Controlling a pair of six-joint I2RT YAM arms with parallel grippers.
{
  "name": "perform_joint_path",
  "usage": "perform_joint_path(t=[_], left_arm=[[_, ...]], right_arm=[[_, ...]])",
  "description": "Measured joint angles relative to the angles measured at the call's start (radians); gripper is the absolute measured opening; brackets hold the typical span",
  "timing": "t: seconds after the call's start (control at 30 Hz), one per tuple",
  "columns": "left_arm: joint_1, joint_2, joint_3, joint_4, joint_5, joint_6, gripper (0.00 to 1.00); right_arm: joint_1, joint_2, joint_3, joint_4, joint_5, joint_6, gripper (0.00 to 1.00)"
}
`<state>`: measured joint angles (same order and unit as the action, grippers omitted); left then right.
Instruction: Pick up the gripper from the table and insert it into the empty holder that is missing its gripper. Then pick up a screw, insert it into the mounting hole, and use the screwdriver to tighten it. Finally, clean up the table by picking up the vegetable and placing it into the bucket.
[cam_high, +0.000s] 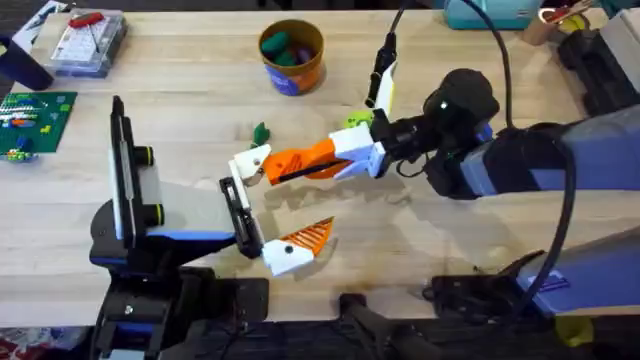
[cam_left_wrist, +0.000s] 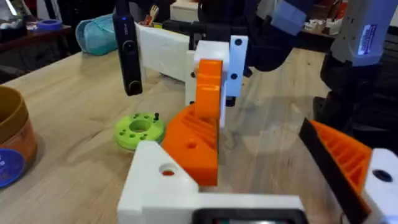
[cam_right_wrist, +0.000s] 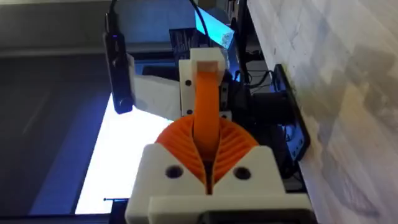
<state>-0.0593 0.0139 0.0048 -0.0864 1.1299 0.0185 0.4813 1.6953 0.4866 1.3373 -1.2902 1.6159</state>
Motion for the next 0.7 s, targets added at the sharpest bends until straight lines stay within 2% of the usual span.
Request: perform_joint_path(t=[0.7], left_arm=[[0.000,0.000,0.000,0.000,-0.001,0.000,0.986]], right_arm=[[0.041,0.000,0.000,-0.004,0.057,-0.017,0.016]])
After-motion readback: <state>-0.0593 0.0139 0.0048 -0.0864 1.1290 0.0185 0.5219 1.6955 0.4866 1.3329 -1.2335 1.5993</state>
